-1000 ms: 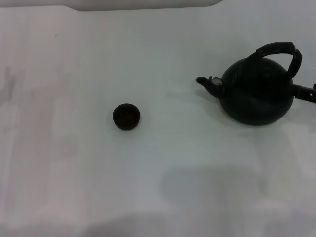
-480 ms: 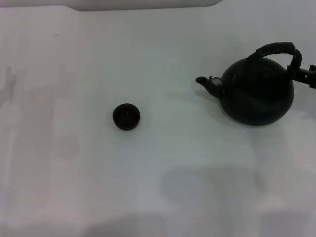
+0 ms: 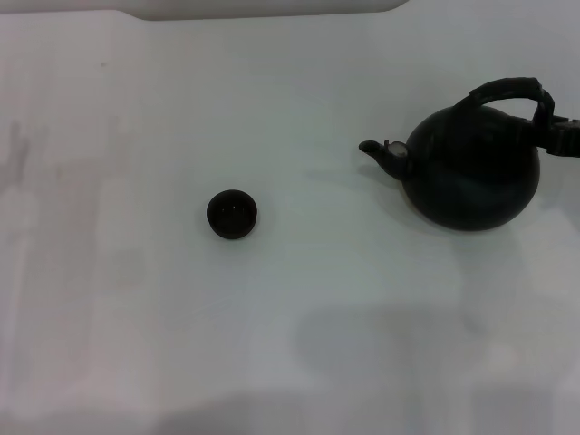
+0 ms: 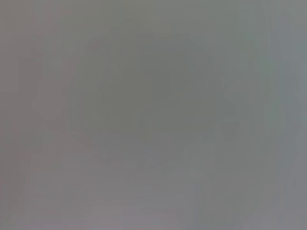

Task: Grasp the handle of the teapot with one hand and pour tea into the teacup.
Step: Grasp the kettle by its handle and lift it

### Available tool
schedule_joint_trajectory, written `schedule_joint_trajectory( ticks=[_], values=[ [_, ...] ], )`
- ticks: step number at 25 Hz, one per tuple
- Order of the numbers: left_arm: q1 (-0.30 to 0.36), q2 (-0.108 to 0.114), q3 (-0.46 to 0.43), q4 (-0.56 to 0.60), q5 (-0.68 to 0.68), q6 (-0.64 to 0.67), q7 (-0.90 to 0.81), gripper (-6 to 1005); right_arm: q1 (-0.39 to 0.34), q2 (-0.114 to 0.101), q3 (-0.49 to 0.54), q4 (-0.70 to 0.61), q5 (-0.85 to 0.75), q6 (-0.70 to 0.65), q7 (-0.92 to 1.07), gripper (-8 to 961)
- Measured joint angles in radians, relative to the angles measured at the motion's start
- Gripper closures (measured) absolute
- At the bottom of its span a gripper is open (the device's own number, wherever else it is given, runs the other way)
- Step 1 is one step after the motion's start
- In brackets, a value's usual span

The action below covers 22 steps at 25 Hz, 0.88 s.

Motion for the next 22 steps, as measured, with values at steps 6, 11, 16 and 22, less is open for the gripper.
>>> schedule_joint_trajectory(
  ticks=[6, 11, 16, 22],
  values=[
    [0.002, 0.000, 0.000, 0.000, 0.000, 0.000, 0.000, 138, 0.010, -0.001, -0.012, 0.014, 0.000, -0.021, -0.002, 380],
    [0.003, 0.000, 0.000, 0.003, -0.010, -0.006, 0.000, 137, 0.012, -0.002, -0.013, 0.016, 0.000, -0.024, 0.002, 412],
    [0.003, 0.000, 0.000, 0.015, -0.012, -0.018, 0.000, 137, 0.017, -0.002, -0.012, 0.030, 0.004, -0.028, 0.022, 487],
    [0.003, 0.000, 0.000, 0.015, -0.012, -0.023, 0.000, 137, 0.021, -0.004, -0.005, 0.045, 0.020, -0.026, 0.033, 678]
  ],
)
